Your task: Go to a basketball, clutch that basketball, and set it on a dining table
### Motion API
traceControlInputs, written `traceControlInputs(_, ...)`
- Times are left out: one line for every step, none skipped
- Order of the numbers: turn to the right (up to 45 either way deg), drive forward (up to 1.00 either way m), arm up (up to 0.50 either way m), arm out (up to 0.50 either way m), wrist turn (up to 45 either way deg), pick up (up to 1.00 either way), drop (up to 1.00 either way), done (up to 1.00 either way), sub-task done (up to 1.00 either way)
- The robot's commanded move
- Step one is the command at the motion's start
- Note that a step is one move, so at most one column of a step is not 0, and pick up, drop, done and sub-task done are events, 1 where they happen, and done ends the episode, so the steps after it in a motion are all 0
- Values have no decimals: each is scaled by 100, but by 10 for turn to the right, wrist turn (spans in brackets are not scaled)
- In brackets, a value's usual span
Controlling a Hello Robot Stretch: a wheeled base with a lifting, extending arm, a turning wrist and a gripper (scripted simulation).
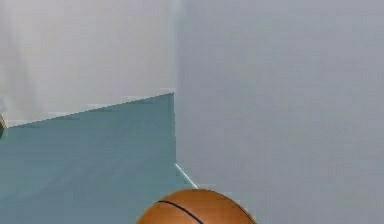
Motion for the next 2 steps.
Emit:
traceControlInputs(-300, 0, 0, 0, 0, 0, 0, 0, 0)
traceControlInputs(450, 0, 0, 0, 0, 0, 0, 0, 0)
